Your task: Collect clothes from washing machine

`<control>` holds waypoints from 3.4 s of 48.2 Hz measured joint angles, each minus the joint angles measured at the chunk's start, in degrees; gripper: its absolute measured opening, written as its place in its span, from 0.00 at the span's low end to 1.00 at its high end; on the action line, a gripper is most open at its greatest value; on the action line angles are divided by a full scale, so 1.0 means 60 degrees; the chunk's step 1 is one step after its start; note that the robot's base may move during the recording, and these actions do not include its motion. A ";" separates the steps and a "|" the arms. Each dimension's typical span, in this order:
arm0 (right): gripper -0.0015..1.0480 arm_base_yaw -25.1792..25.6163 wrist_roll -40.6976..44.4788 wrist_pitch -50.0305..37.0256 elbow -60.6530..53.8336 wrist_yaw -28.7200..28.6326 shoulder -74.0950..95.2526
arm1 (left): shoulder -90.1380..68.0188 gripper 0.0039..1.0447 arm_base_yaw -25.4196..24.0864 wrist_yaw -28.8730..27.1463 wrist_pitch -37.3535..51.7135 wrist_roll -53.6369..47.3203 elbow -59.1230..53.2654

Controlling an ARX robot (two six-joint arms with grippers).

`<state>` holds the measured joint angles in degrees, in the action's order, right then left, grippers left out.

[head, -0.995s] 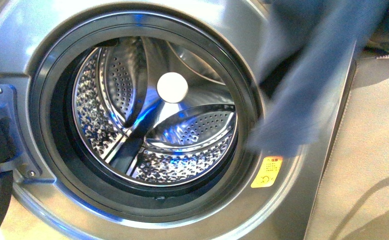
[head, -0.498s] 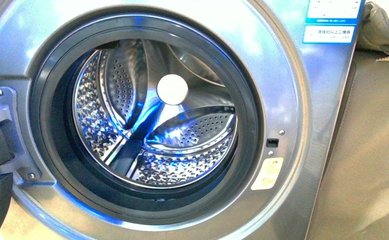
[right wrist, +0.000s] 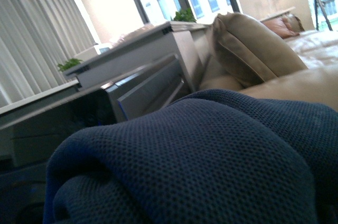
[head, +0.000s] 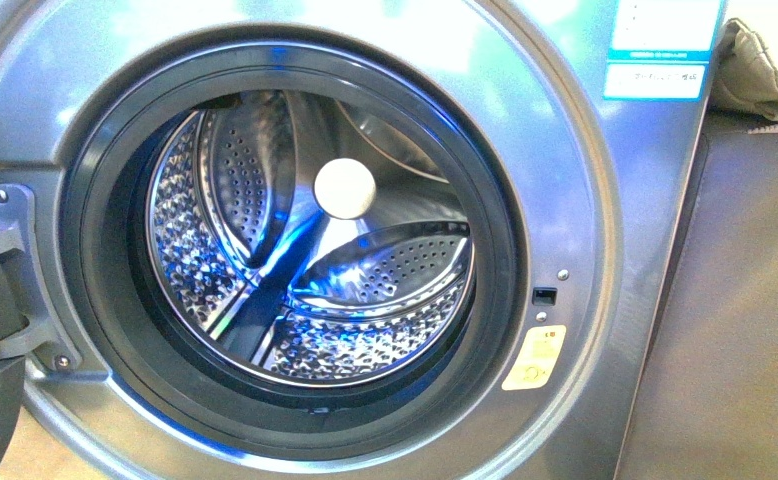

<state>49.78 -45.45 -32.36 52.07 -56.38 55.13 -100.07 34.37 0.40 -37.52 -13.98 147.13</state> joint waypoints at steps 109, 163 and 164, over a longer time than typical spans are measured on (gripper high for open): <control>0.93 -0.8043 0.5876 -0.0579 -0.2860 0.6801 -0.3319 | 0.0051 0.94 -0.0878 -0.4929 -0.2521 0.2794 0.1483; 0.02 -0.8284 0.7548 0.5442 -0.8630 0.9391 -0.9096 | 1.1486 0.03 -0.3646 -0.2098 0.6798 0.2371 -1.9963; 0.02 -0.8287 0.7548 0.5439 -0.8630 0.9391 -0.9096 | 1.1555 0.03 -0.3716 -0.2058 0.6900 0.2375 -2.0167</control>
<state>0.05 -0.16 0.27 0.30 -0.03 0.56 -30.74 12.08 -11.94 3.88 0.27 26.13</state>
